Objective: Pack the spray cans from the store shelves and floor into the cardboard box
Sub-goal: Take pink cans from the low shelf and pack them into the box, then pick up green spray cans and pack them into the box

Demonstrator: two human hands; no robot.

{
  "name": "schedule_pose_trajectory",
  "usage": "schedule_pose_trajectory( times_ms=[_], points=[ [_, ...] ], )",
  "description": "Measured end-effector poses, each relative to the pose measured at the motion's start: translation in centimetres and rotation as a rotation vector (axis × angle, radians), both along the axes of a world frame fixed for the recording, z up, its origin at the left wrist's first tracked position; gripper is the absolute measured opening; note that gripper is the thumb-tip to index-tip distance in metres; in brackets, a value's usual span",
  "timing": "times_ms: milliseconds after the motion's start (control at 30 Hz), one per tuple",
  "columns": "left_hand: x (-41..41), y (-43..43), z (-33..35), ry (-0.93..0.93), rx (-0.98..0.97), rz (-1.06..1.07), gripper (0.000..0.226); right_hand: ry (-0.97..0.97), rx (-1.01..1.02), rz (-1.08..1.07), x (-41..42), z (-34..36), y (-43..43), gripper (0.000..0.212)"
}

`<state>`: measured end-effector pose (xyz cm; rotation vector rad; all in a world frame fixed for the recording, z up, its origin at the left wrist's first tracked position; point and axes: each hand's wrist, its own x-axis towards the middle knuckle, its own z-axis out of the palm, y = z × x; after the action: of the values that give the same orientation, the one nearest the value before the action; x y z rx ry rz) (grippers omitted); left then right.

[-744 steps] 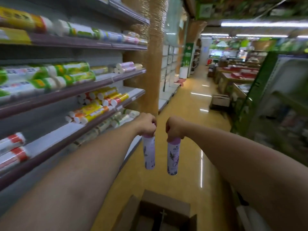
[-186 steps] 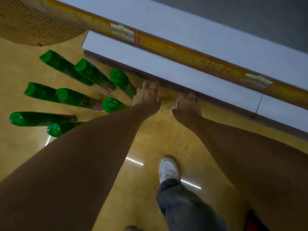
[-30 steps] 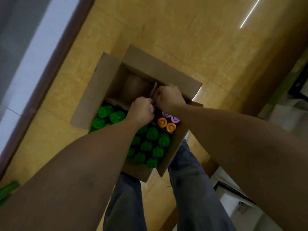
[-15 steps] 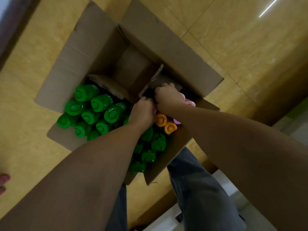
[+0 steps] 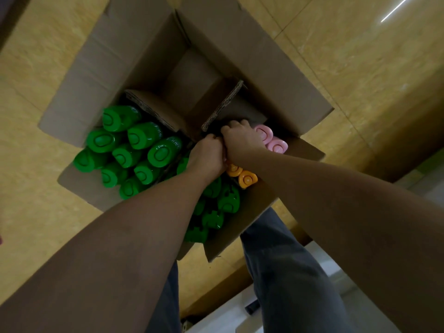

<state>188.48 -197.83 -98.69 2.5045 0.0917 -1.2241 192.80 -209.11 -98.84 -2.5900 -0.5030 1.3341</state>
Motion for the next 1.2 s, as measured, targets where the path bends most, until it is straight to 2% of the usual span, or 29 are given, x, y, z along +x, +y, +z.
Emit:
schedule_pose_trajectory(
  times_ms=[67, 167, 267, 567, 700, 800, 967, 1200],
  points=[
    [0.0, 0.1, 0.9, -0.058, 0.005, 0.006, 0.036, 0.025, 0.028, -0.008, -0.2, 0.9, 0.1, 0.05],
    [0.2, 0.5, 2.8, -0.101, 0.019, -0.022, 0.03, 0.026, 0.013, -0.031, -0.4, 2.3, -0.3, 0.059],
    [0.8, 1.5, 5.0, -0.096, 0.035, -0.07, 0.036, 0.024, -0.03, -0.053, -0.3, 4.9, -1.1, 0.065],
    [4.9, 4.2, 14.4, -0.204, 0.06, -0.227, 0.059, -0.087, -0.121, -0.162, 2.3, 14.4, -2.2, 0.055],
    [6.9, 4.9, 20.1, -0.305, 0.063, -0.289, 0.06, -0.117, -0.119, -0.223, 3.5, 19.8, -1.5, 0.06],
    [9.3, 5.4, 25.4, -0.353, 0.008, -0.24, 0.066, -0.148, -0.094, -0.23, 5.2, 24.7, -0.1, 0.071],
    [13.2, 6.7, 34.6, -0.449, -0.039, -0.182, 0.071, -0.293, -0.086, -0.228, 8.3, 34.0, 2.7, 0.078],
    [17.2, 9.9, 46.9, -0.682, 0.002, -0.255, 0.078, -0.598, -0.075, -0.223, 10.8, 48.4, 5.7, 0.079]
  ],
)
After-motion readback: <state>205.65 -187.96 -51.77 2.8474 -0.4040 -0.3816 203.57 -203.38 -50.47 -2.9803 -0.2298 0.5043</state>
